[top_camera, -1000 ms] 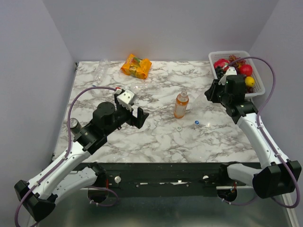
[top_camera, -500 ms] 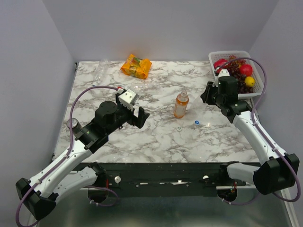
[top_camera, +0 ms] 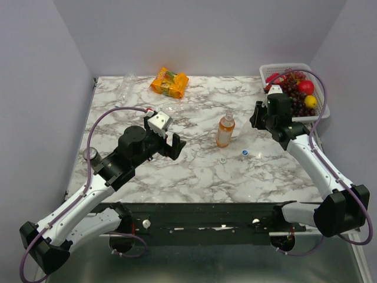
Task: Unscrew the bottle caps
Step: Place the bottle without the bottle cap at the center of the board.
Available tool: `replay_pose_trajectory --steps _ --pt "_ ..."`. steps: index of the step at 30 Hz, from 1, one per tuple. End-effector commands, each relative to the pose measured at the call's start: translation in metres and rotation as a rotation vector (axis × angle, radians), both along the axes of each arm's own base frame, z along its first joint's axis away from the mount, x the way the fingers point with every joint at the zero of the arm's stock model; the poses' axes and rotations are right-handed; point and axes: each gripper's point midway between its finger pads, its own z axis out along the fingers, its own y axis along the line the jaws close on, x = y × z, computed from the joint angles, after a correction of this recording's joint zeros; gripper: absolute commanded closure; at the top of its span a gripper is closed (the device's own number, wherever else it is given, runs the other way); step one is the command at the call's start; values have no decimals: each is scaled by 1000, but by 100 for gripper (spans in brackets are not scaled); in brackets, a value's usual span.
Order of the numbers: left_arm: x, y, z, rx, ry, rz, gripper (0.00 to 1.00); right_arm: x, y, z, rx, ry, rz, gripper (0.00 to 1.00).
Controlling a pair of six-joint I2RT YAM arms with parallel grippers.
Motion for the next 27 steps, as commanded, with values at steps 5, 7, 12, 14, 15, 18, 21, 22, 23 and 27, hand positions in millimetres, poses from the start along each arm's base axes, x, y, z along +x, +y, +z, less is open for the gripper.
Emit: replay_pose_trajectory --steps 5,7,12,14,15,18,21,22,23,27 --pt "4 2 14 -20 -22 23 1 3 2 3 -23 -5 -6 88" --pt "5 2 14 -18 -22 23 1 2 4 4 -15 -6 3 81" --pt "5 2 13 -14 -21 22 1 1 10 8 5 -17 24 61" --pt "5 2 13 -15 -20 23 1 2 10 9 6 -23 24 57" --pt "5 2 13 -15 -20 23 1 2 10 10 7 -25 24 57" --pt "4 2 13 -14 -21 19 1 2 10 10 6 -26 25 51" --pt "4 1 12 -13 -17 18 1 2 11 10 7 -26 31 45" --pt "4 2 12 -12 -18 18 1 2 11 10 6 -26 33 44" --pt "4 1 13 -12 -18 16 1 2 12 9 8 -24 37 43" --pt "5 1 13 -12 -18 18 1 2 13 12 13 -30 42 40"
